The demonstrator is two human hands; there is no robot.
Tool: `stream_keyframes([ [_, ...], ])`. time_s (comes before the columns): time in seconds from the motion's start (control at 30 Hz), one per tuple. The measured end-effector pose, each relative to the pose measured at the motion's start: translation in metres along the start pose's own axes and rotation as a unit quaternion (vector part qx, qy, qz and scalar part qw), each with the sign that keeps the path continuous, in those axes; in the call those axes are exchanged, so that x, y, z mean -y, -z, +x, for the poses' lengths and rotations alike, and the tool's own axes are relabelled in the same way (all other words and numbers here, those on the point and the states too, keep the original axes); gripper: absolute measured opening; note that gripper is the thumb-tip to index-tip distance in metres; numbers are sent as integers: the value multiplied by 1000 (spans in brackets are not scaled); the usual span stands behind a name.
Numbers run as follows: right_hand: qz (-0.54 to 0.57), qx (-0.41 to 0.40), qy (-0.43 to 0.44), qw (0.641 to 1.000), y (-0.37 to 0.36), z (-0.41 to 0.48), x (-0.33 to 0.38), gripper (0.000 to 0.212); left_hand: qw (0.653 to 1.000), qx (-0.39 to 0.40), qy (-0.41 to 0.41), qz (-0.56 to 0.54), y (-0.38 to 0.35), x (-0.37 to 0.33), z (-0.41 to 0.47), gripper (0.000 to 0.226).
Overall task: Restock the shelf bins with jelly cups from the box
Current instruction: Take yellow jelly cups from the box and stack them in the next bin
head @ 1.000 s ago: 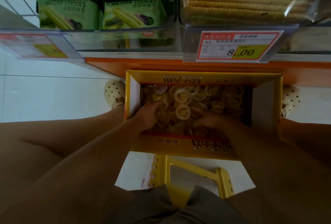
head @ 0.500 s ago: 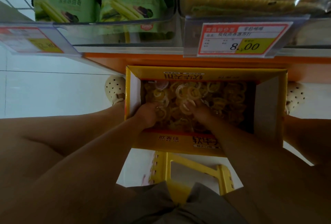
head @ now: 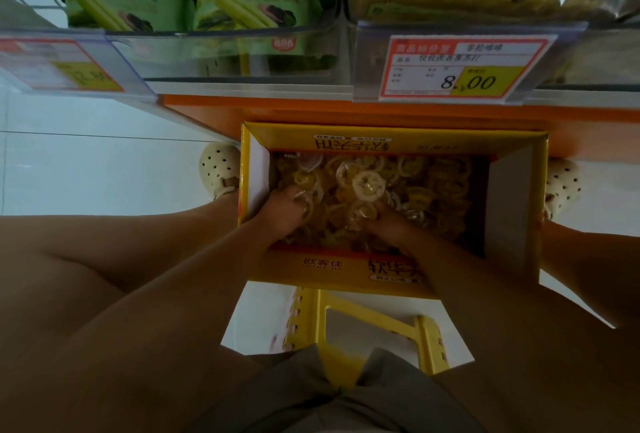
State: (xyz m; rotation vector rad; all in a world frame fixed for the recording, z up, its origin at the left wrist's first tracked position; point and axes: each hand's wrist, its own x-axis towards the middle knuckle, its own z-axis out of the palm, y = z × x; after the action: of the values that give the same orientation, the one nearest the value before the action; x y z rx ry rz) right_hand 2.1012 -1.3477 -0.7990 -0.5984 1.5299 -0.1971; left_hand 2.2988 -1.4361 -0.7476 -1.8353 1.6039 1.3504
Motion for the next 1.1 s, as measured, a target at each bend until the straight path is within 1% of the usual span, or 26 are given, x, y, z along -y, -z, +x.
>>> stream_keyframes([
  [0.1,73,-18,-19,997,5,1,-3,57,1000,-13,1,-25,3,-6,-3,40],
  [0.13,103,-26,-35,994,7,0,-5,57,998,1,9,-55,2,-9,-3,40],
  [0.2,156,-39,-57,985,15,-2,-9,58,996,19,6,-83,0,-20,-7,37],
  [0.27,179,-52,-59,981,23,-6,-12,58,996,33,0,-78,-6,-33,-4,28],
  [0.3,178,-56,-53,981,27,-8,-13,56,996,40,-17,-73,-11,-41,-1,25],
  [0.33,173,-58,-45,982,30,-10,-13,55,995,51,-27,-75,-16,-50,2,27],
  [0.37,171,-58,-38,983,32,-11,-13,55,995,64,-37,-73,-20,-59,3,35],
  [0.43,168,-50,-29,984,33,-12,-12,54,994,94,-32,-56,-30,-74,7,52],
  [0.47,166,-45,-23,985,32,-13,-11,54,993,105,-27,-46,-34,-78,10,58],
  [0.53,169,-26,-4,985,28,-12,-7,54,993,115,-18,-31,-38,-83,15,62],
  [0.6,169,-6,7,986,24,-7,-7,55,994,108,-12,-32,-38,-84,18,61],
  [0.77,192,30,-24,981,23,-11,0,59,996,62,9,-57,-27,-79,17,52],
  [0.9,206,75,-15,975,35,-36,17,58,989,93,0,-115,-8,-66,-3,52],
  [1.0,231,93,2,968,41,-62,31,47,973,114,-14,-200,6,-62,-20,45],
  [1.1,328,126,16,936,42,-89,41,40,959,98,-43,-262,22,-75,-48,32],
])
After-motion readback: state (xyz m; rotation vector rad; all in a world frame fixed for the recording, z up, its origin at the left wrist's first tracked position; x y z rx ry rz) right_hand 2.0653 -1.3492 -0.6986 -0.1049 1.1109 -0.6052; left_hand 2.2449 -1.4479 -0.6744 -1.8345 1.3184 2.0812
